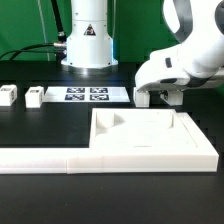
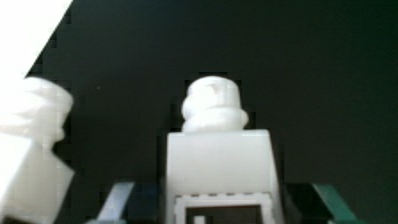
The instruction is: Assemble square table
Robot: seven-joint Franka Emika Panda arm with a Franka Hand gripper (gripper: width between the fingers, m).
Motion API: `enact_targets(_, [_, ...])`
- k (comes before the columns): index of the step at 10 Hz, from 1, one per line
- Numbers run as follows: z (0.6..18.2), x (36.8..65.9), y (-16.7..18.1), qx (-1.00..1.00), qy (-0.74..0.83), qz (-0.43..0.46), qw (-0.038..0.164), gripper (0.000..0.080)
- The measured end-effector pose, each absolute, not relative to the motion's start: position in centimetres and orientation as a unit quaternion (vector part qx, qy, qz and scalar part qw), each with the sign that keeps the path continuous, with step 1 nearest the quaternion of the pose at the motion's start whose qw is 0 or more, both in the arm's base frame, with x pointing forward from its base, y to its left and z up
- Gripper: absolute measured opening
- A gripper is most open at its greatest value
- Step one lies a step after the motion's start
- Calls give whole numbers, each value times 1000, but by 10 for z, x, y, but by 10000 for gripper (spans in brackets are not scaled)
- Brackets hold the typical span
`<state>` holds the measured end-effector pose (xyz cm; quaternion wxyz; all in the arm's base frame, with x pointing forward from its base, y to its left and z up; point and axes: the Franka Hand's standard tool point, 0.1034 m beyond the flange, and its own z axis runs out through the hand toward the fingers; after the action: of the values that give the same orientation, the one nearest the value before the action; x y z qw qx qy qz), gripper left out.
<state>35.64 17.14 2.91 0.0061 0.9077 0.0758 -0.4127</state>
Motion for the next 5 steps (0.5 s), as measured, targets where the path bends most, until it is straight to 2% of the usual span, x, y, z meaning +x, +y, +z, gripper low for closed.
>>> enact_targets(3, [71,380,151,909,66,-411,-8,288])
enact_targets(4, [78,386,147,913,64,-402,-10,288])
enact_targets(5, [76,385,148,915,64,-399,-11,288])
